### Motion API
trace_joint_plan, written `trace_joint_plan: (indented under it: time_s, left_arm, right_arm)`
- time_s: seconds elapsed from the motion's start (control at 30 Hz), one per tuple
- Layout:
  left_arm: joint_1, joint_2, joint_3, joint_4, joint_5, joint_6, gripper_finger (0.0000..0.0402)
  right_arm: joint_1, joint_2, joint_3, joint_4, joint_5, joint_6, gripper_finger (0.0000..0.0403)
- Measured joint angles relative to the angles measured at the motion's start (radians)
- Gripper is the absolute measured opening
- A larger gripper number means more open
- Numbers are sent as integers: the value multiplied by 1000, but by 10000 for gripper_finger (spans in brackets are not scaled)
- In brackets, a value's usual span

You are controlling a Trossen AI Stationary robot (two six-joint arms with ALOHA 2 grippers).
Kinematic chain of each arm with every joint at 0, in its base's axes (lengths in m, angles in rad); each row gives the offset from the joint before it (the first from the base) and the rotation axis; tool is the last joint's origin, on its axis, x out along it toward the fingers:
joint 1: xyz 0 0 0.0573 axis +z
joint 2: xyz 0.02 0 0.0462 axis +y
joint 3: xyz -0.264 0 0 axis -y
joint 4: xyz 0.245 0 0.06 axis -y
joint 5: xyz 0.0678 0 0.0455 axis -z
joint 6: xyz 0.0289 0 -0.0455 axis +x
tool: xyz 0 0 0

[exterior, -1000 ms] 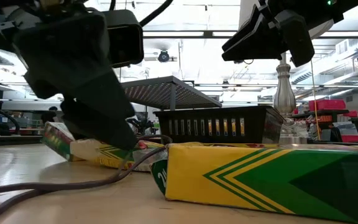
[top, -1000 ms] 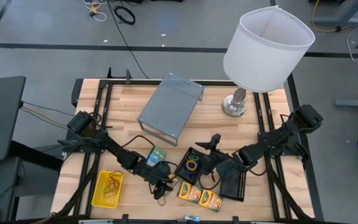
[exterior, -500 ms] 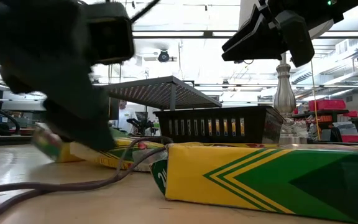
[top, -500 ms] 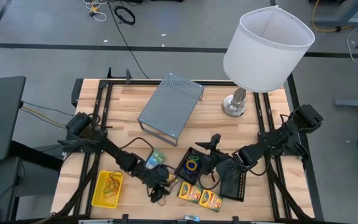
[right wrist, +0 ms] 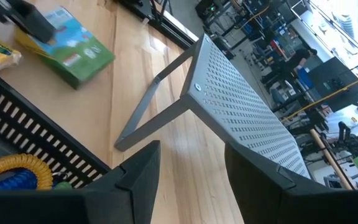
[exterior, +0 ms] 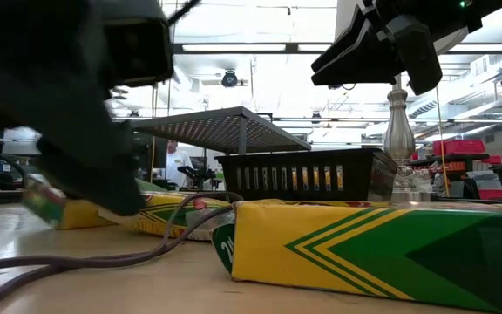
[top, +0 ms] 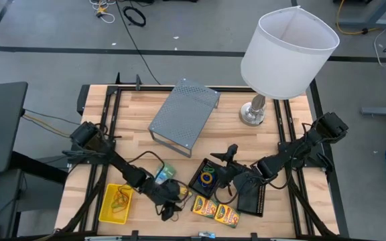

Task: Pick & Place Office Desk Supplies
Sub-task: Put the black rubber band into the yellow bin

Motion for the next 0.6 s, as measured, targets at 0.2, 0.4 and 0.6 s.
trace_joint_plan:
  time_s: [0.2, 0.4, 0.6]
  left_arm:
    - [47, 0, -1, 0, -6, 29, 193]
    - [74, 0, -1, -5, -6, 37, 193]
    - [48, 0, -1, -30, 71, 80, 193]
  right_arm:
    - [0, 0, 0, 0, 0, -7, 188]
    - [0, 0, 0, 0, 0, -8, 188]
    - [1, 0, 0, 0, 0, -8, 188]
